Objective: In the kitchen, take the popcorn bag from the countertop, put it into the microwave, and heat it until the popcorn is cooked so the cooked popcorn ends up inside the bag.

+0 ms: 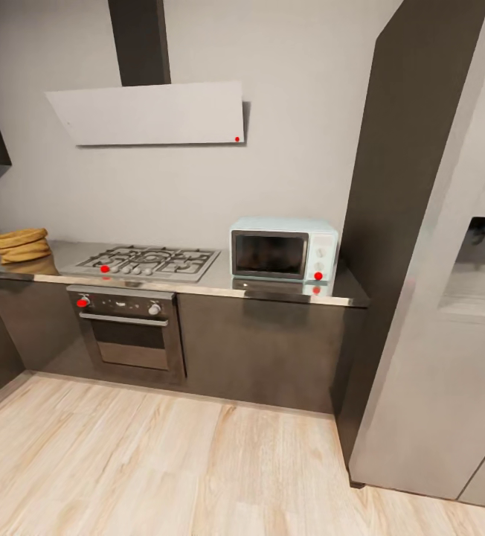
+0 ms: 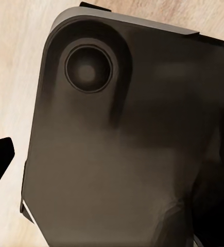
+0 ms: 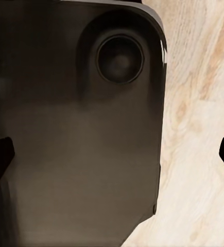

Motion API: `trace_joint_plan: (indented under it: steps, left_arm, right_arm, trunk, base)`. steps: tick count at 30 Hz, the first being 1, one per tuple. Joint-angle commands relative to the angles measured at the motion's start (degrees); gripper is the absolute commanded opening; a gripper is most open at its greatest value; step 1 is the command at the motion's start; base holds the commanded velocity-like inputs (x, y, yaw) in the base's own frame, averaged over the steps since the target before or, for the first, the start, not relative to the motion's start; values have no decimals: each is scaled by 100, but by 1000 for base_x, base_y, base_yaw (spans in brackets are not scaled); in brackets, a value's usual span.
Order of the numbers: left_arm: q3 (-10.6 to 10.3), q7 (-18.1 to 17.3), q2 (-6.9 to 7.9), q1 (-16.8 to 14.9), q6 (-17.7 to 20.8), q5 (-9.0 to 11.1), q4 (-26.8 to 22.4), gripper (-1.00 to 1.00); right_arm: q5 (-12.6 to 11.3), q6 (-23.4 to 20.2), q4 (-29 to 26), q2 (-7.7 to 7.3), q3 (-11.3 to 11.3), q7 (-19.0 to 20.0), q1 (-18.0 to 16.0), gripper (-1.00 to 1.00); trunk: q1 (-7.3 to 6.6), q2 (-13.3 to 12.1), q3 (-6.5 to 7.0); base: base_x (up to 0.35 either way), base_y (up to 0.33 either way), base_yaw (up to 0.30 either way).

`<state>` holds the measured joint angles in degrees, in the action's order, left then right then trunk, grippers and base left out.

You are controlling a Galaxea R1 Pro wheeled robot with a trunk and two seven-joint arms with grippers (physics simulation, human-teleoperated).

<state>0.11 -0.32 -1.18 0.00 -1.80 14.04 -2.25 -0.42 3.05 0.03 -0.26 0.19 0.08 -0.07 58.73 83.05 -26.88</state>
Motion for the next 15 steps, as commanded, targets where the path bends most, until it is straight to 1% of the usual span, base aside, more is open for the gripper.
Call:
trace_joint_plan:
  steps: [1, 9, 11, 15]
  left_arm:
    - [-2, -3, 1, 0, -13, 38, -3, 100]
    - [-2, -3, 1, 0, -13, 38, 2, 100]
    - [-2, -3, 2, 0, -13, 38, 2, 100]
    - [-2, -3, 3, 0, -13, 38, 2, 100]
  right_arm:
    - [-3, 17, 2, -1, 2, 1, 1, 100]
    - [-20, 20, 3, 14, 0, 1, 0, 100]
    - [-25, 20, 0, 25, -1, 1, 1, 100]
    - [-28, 20, 2, 34, -1, 1, -1, 100]
  trunk:
    - [0, 2, -4]
    - [0, 2, -4]
    - [0, 2, -4]
    - [0, 2, -4]
  base:
    - [0, 0, 0]
    - [0, 0, -6]
    - [0, 0, -120]
    - [0, 0, -193]
